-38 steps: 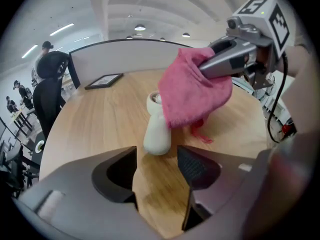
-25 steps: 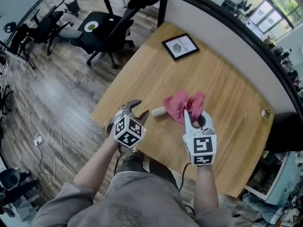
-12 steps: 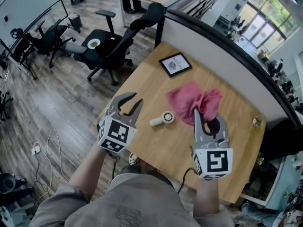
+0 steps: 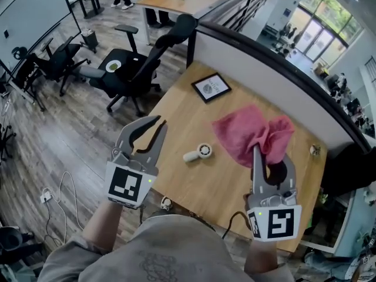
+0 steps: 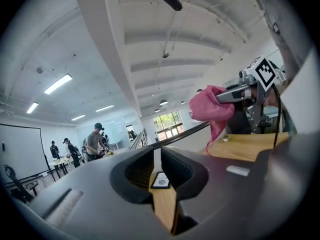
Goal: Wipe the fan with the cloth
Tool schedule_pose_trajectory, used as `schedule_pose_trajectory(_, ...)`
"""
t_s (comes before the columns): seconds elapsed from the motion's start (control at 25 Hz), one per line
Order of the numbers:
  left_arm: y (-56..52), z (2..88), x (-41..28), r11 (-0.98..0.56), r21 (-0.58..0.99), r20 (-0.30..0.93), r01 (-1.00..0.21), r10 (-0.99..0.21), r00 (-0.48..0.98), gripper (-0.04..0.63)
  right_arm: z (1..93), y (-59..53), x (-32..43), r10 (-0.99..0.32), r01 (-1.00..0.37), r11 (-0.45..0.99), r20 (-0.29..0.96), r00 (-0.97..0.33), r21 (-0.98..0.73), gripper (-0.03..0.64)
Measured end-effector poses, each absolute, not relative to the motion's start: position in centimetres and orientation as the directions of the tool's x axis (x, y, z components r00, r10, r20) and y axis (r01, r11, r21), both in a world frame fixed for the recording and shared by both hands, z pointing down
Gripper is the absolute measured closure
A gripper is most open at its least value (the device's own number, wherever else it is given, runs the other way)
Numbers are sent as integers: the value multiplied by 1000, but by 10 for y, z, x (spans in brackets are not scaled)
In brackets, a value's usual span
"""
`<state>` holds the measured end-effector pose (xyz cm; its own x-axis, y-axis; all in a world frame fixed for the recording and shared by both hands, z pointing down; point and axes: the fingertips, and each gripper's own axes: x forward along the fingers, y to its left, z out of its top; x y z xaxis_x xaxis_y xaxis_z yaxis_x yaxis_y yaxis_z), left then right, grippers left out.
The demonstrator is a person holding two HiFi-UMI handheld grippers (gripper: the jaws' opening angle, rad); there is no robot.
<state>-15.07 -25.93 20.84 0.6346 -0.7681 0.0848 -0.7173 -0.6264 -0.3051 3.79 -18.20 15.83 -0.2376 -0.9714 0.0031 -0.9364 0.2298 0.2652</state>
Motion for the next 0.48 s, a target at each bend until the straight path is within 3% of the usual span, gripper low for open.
schedule_pose_trajectory(0.32,-245,212,-154,-678,-128,98,-724,-735,671,579,165,-162,59,-977,-960,208,-14,-214,188,560)
schedule_pose_trajectory(0.48,-246,221,-147,-689,-138,111,-712,-725,680,593,183,-159,69,-979,-969,204,15,-204,143,560)
